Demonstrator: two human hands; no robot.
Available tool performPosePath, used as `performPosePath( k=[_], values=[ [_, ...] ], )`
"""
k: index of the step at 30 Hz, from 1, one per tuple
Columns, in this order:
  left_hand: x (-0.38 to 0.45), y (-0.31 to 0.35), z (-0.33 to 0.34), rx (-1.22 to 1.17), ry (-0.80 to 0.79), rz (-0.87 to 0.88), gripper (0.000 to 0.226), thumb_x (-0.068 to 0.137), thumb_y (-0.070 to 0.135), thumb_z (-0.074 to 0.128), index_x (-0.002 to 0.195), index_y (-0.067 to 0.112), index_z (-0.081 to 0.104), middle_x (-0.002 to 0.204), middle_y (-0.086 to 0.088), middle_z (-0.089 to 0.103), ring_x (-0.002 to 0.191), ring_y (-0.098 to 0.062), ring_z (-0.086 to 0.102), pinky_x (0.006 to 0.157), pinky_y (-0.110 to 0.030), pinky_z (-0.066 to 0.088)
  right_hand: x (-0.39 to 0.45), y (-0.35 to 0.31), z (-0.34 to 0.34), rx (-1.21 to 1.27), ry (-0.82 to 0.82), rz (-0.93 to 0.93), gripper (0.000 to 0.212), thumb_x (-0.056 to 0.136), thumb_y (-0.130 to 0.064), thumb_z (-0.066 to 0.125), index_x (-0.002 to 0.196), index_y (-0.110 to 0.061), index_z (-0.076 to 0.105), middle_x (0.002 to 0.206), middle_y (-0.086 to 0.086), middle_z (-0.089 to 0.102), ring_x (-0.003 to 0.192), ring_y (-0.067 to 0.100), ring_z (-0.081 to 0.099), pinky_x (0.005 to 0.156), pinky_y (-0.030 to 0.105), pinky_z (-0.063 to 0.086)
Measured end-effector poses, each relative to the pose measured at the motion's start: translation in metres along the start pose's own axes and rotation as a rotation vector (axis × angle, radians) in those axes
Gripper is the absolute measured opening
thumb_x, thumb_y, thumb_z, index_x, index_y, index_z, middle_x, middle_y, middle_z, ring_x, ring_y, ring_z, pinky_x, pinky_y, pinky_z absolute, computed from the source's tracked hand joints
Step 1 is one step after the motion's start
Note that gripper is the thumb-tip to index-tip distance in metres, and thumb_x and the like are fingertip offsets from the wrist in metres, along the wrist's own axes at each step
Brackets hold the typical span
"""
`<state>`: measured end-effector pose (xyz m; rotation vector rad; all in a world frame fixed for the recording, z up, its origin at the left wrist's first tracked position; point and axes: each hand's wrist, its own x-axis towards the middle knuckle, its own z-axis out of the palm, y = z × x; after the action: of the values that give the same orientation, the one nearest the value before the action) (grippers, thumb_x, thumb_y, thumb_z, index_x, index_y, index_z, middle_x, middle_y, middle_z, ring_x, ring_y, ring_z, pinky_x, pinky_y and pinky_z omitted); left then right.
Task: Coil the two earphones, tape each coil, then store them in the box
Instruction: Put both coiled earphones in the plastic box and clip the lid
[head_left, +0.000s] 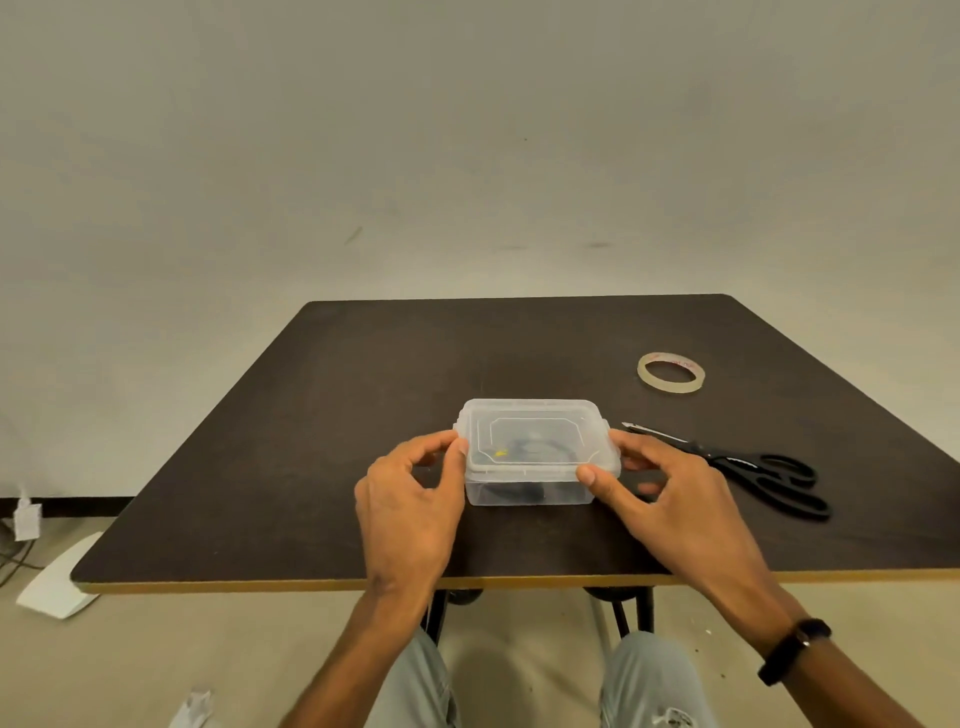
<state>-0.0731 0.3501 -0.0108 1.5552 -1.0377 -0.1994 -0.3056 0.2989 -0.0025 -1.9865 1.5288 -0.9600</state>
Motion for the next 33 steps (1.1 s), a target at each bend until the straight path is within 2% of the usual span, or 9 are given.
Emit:
performPosePath(
  k=[2, 4, 7, 10, 14, 18, 21, 28, 33],
  values=[
    [0.006, 0.001, -0.002, -0.035, -0.041, -0.023, 0.012, 0.090, 0.037, 0.078, 0.101, 0.033, 0.079, 0.086, 0.029, 0.070, 0.084, 0.015, 0.068, 0.073, -0.005, 0.054, 0.003, 0.000, 0.000, -0.008, -0.007, 0.009, 0.089, 0.069, -0.079, 0.064, 0.144, -0.031, 0.062, 0.130, -0.007, 0.071, 0.105, 0.011, 0.069, 0.083, 0.022, 0.056],
    [0.013, 0.001, -0.002, -0.068, -0.071, -0.064, 0.014, 0.087, 0.039, 0.081, 0.099, 0.035, 0.077, 0.085, 0.027, 0.071, 0.082, 0.016, 0.068, 0.070, -0.003, 0.051, 0.005, -0.002, 0.001, 0.003, -0.009, 0.012, 0.088, 0.069, -0.078, 0.065, 0.142, -0.030, 0.064, 0.126, -0.007, 0.072, 0.103, 0.011, 0.070, 0.083, 0.024, 0.058],
    [0.024, -0.005, -0.002, -0.082, -0.120, -0.135, 0.018, 0.083, 0.039, 0.084, 0.098, 0.033, 0.076, 0.084, 0.019, 0.075, 0.080, 0.009, 0.072, 0.071, -0.009, 0.057, 0.009, -0.001, 0.002, 0.046, 0.001, 0.018, 0.075, 0.073, -0.075, 0.067, 0.134, -0.030, 0.069, 0.116, -0.015, 0.072, 0.100, 0.004, 0.071, 0.083, 0.025, 0.061],
    [0.033, -0.006, -0.002, -0.207, -0.251, -0.347, 0.024, 0.085, 0.032, 0.085, 0.105, 0.020, 0.078, 0.087, 0.004, 0.081, 0.080, -0.009, 0.078, 0.072, -0.027, 0.064, 0.016, 0.002, 0.002, 0.163, -0.005, 0.070, 0.038, 0.085, -0.063, 0.069, 0.111, -0.036, 0.071, 0.099, -0.022, 0.073, 0.092, -0.005, 0.071, 0.077, 0.017, 0.058],
    [0.056, -0.002, -0.009, -0.306, -0.465, -0.629, 0.032, 0.082, 0.025, 0.087, 0.108, 0.010, 0.075, 0.095, -0.010, 0.081, 0.086, -0.021, 0.080, 0.078, -0.034, 0.065, 0.033, 0.002, 0.004, 0.476, -0.074, 0.301, 0.021, 0.095, -0.035, 0.074, 0.105, -0.017, 0.071, 0.097, 0.001, 0.081, 0.088, 0.015, 0.079, 0.082, 0.042, 0.066],
    [0.075, -0.002, -0.015, -0.265, -0.647, -0.756, 0.042, 0.081, 0.028, 0.087, 0.111, 0.002, 0.074, 0.097, -0.017, 0.080, 0.091, -0.027, 0.080, 0.083, -0.037, 0.064, 0.050, -0.009, -0.011, 0.708, -0.294, 0.527, 0.028, 0.091, -0.020, 0.078, 0.112, -0.001, 0.072, 0.099, 0.015, 0.081, 0.089, 0.026, 0.080, 0.077, 0.038, 0.067],
    [0.081, -0.003, -0.014, -0.263, -0.689, -0.803, 0.047, 0.079, 0.031, 0.087, 0.113, 0.001, 0.073, 0.099, -0.017, 0.080, 0.097, -0.029, 0.079, 0.083, -0.034, 0.064, 0.056, -0.012, -0.017, 0.742, -0.314, 0.576, 0.030, 0.086, -0.014, 0.082, 0.110, 0.002, 0.073, 0.097, 0.019, 0.081, 0.084, 0.028, 0.079, 0.072, 0.035, 0.067],
    [0.073, -0.002, -0.007, -0.265, -0.469, -0.708, 0.036, 0.074, 0.028, 0.093, 0.095, 0.003, 0.080, 0.088, -0.013, 0.080, 0.076, -0.018, 0.072, 0.069, -0.030, 0.062, 0.058, -0.001, -0.007, 0.564, -0.070, 0.398, 0.030, 0.075, -0.017, 0.092, 0.097, -0.003, 0.078, 0.089, 0.014, 0.081, 0.075, 0.023, 0.076, 0.077, 0.039, 0.066],
    [0.068, 0.002, 0.010, 0.110, -0.265, -0.333, 0.013, 0.082, 0.040, 0.085, 0.081, 0.028, 0.080, 0.075, 0.007, 0.077, 0.067, -0.011, 0.074, 0.072, -0.035, 0.065, 0.065, -0.006, 0.007, 0.440, 0.059, 0.274, 0.023, 0.080, -0.017, 0.090, 0.099, -0.010, 0.078, 0.084, 0.004, 0.081, 0.076, 0.019, 0.079, 0.072, 0.036, 0.066]
  ],
)
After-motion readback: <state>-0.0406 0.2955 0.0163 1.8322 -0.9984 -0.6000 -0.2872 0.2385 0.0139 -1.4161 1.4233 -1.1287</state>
